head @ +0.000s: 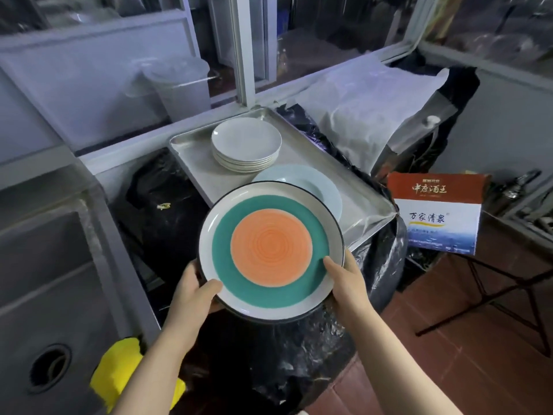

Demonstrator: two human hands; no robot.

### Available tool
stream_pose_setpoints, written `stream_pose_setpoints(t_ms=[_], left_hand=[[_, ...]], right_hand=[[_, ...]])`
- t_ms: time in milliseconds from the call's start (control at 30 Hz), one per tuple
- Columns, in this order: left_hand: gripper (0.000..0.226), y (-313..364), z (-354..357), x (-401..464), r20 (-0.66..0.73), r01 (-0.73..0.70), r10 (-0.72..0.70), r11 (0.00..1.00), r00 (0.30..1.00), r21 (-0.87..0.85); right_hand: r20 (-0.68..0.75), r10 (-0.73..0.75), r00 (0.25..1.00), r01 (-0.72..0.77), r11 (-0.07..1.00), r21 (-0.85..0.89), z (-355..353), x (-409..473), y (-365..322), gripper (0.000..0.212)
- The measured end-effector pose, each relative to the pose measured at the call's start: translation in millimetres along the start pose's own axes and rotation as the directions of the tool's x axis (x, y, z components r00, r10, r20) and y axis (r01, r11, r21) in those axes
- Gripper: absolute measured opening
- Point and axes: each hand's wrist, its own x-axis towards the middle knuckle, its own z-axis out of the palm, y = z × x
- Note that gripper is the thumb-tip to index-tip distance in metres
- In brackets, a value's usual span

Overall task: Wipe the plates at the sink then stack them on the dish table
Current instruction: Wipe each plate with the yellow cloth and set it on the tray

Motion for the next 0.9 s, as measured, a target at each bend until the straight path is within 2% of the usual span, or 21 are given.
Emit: stream_pose_setpoints(t_ms=[100, 367, 533, 733, 900], left_hand=[[0.042, 3, 4, 19, 0.001, 0.012, -0.012, 1.0, 1.0, -0.002], [0.043, 12, 13, 58, -0.005, 0.088, -0.088, 0.996, 0.996, 0.01], [0.042, 14, 27, 75, -0.042, 0.134, -0.132, 0.99, 0.99, 0.045], [0.031, 20, 59, 100, -0.114, 0.225, -0.211, 0.964, 0.971, 0.138], [0.031, 21, 86, 116, -0.162, 0.263, -0.245, 0.959, 0.956, 0.102]], right_hand=[[-0.02, -0.002, 1.0, 0.002, 1.0, 0.002, 5, 16, -4, 0.031], [-0.073, -0.013, 0.997, 0.004, 0.993, -0.122, 11, 54, -4, 0.029], [-0.069, -0.021, 0.997, 0.004, 0.97, -0.244, 7, 83, -5, 0.019], [-0.051, -0.07, 0.996, 0.04, 0.896, -0.442, -9, 137, -15, 0.011], [0.012, -0.103, 0.995, 0.09, 0.8, -0.593, -22, 175, -20, 0.008]])
